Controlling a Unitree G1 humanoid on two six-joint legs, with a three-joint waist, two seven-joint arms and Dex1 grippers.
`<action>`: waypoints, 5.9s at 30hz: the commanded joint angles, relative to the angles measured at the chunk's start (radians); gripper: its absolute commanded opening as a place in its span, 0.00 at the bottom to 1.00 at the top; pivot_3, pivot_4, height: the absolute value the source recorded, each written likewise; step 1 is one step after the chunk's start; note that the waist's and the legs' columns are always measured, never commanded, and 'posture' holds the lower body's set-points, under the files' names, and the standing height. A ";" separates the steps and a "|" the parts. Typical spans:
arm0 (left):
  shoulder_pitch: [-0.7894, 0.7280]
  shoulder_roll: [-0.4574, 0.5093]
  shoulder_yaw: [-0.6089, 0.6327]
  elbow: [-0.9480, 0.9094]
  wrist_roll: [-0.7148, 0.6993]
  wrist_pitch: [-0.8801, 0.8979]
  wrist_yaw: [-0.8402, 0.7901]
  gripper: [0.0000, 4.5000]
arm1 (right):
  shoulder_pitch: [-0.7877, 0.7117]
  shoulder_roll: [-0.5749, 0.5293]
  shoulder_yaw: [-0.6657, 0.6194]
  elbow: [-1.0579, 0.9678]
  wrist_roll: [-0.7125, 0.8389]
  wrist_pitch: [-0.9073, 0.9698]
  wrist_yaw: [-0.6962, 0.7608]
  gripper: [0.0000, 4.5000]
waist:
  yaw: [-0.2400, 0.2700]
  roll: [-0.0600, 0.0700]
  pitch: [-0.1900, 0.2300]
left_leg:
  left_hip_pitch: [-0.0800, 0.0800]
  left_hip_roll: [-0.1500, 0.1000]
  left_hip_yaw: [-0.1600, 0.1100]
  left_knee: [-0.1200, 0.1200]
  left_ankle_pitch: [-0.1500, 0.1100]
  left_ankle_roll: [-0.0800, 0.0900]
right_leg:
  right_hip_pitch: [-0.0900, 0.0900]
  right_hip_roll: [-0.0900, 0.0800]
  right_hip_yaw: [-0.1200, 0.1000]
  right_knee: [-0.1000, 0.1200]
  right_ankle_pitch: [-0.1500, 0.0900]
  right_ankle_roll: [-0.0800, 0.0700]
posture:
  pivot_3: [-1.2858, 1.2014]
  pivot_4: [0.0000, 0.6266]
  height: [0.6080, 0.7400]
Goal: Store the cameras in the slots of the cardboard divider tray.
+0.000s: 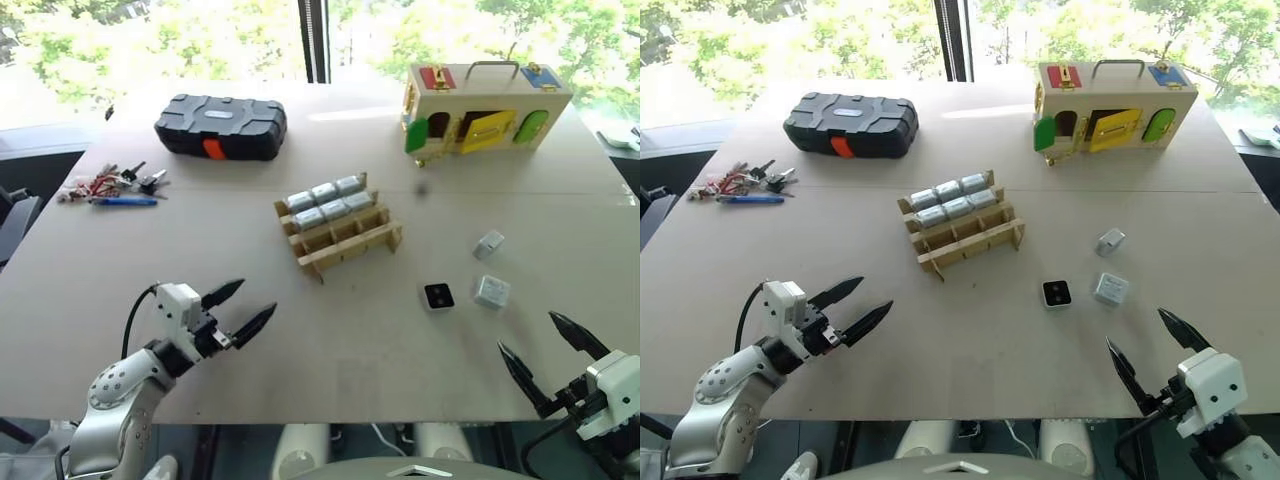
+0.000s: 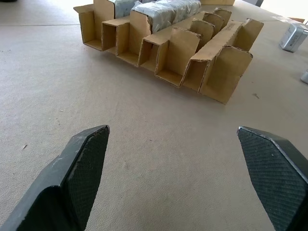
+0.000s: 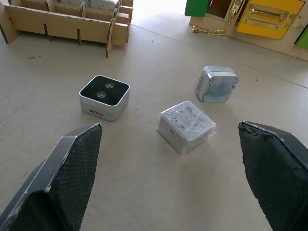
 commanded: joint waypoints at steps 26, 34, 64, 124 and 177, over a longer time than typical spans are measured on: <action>-0.352 0.256 -0.067 -0.128 -0.248 0.225 -0.426 0.98 | -1.135 0.050 -0.121 -0.042 0.200 1.750 -0.772 1.00 | 0.003 0.000 -0.001 | -0.002 -0.001 0.005 0.004 0.005 -0.005 | 0.000 0.007 -0.009 0.001 0.005 -0.002 | 0.52 0.24 1.00; -0.329 0.243 -0.075 -0.152 -0.234 0.222 -0.394 0.98 | -1.279 0.141 -0.123 0.060 0.084 1.795 -0.790 1.00 | -0.006 0.000 -0.001 | 0.001 0.000 0.007 0.005 0.005 -0.005 | 0.000 0.010 -0.006 0.005 0.006 0.000 | 0.52 0.24 1.00; -0.198 0.156 0.005 -0.098 -0.201 0.131 -0.289 1.00 | -1.324 -0.222 0.382 0.106 -0.010 1.003 -0.122 0.19 | -0.016 0.002 0.000 | 0.002 0.001 0.010 0.005 0.006 -0.005 | -0.002 0.012 -0.001 0.006 0.006 0.000 | 0.52 0.24 1.00; 0.092 0.082 0.154 -0.210 -0.212 0.053 -0.176 1.00 | -1.958 0.219 0.664 1.418 -0.378 -0.026 0.606 0.90 | -0.033 -0.001 0.001 | 0.003 0.001 0.011 0.002 0.007 -0.010 | -0.009 -0.001 0.002 0.014 0.004 -0.006 | 0.52 0.24 1.00; -0.258 0.174 -0.038 -0.060 -0.216 0.141 -0.379 1.00 | -0.928 -0.001 0.229 -0.316 -0.343 1.339 -0.162 0.95 | -0.008 -0.001 0.000 | -0.002 0.001 0.009 0.000 0.007 -0.011 | -0.014 -0.003 0.002 0.015 0.004 -0.007 | 0.52 0.24 1.00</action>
